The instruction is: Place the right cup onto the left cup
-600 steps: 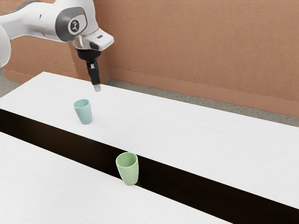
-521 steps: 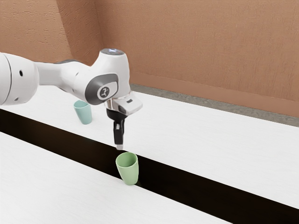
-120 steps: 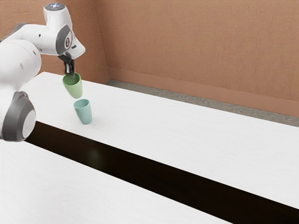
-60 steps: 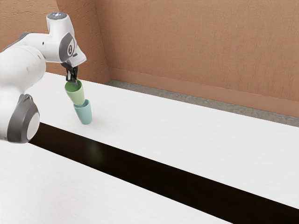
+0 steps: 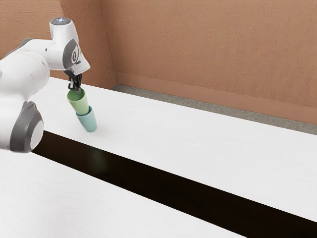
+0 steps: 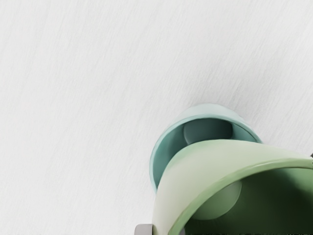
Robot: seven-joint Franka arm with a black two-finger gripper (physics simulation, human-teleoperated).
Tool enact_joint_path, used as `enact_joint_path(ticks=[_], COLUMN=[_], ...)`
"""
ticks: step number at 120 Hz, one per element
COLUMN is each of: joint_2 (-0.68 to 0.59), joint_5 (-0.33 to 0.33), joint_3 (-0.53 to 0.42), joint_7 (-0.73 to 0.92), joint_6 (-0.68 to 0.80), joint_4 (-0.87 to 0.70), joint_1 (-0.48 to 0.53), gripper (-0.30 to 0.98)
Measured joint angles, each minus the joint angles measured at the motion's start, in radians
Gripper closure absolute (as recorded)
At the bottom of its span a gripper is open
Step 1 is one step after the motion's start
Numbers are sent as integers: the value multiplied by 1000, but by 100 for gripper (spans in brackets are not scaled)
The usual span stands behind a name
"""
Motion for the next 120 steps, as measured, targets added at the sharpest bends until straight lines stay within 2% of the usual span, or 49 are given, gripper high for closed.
enact_joint_path(ticks=[48,68,80,95,105,120], joint_2=[28,21,-10,-90,-207,-380], joint_5=[-25,-33,-30,-19,9,111], joint_3=[-8,-7,-6,-7,-22,-98], joint_7=[36,45,48,27,-9,-84], joint_6=[37,31,-1,-103,-190,-271], joint_4=[6,4,6,-2,-69,-187], joint_1=[4,1,-6,-30,-64,-96], gripper=[78,42,26,14,10,5])
